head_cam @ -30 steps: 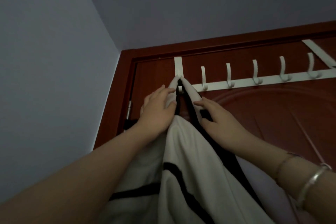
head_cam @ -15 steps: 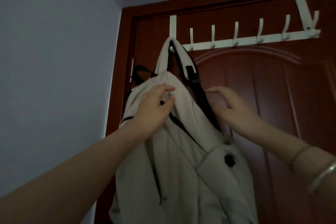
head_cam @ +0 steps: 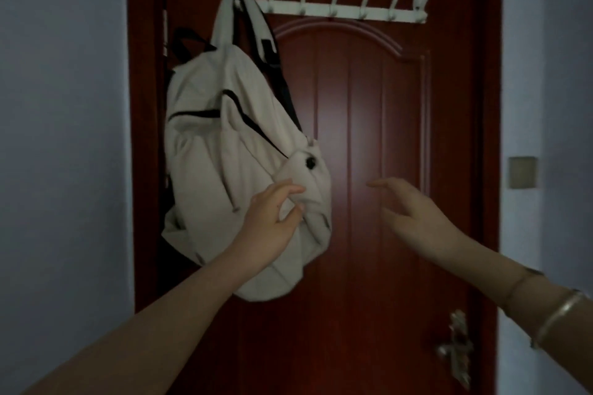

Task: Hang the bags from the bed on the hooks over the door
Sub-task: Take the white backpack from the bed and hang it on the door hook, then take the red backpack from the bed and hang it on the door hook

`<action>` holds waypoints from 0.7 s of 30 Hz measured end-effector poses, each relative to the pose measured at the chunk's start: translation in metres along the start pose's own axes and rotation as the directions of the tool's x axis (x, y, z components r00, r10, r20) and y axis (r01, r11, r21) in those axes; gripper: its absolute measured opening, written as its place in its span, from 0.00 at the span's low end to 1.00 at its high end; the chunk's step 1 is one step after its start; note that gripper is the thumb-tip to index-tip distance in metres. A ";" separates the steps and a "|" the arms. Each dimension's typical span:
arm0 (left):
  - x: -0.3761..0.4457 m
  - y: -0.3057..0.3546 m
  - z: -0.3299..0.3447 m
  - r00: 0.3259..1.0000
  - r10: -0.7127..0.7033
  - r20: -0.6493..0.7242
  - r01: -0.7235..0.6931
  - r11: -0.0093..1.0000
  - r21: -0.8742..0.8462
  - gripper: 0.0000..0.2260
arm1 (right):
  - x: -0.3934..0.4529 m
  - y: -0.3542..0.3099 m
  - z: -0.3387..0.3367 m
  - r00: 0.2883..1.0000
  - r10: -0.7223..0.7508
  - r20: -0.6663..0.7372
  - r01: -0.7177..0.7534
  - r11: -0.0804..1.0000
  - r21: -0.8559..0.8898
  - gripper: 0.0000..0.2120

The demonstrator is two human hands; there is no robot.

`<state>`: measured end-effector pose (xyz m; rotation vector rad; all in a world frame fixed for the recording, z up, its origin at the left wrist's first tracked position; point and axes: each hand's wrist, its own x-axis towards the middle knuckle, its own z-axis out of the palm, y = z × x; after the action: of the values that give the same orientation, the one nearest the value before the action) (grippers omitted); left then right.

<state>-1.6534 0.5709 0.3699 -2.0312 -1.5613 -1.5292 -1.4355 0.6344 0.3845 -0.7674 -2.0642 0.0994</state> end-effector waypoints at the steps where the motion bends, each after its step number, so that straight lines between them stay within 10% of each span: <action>1: -0.007 0.004 0.009 1.000 0.001 0.009 0.000 1.000 -0.021 0.14 | -0.015 0.002 -0.007 1.000 0.013 0.007 -0.013 1.000 -0.004 0.21; 21: -0.161 0.317 0.309 0.832 0.351 0.431 0.028 0.748 -0.663 0.11 | -0.403 0.075 -0.288 0.779 0.535 -0.328 -0.615 0.755 -0.228 0.19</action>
<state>-1.2039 0.5269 0.2365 -3.1204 -0.9530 -1.6759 -1.0145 0.4096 0.2342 -1.5411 -1.5552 0.0072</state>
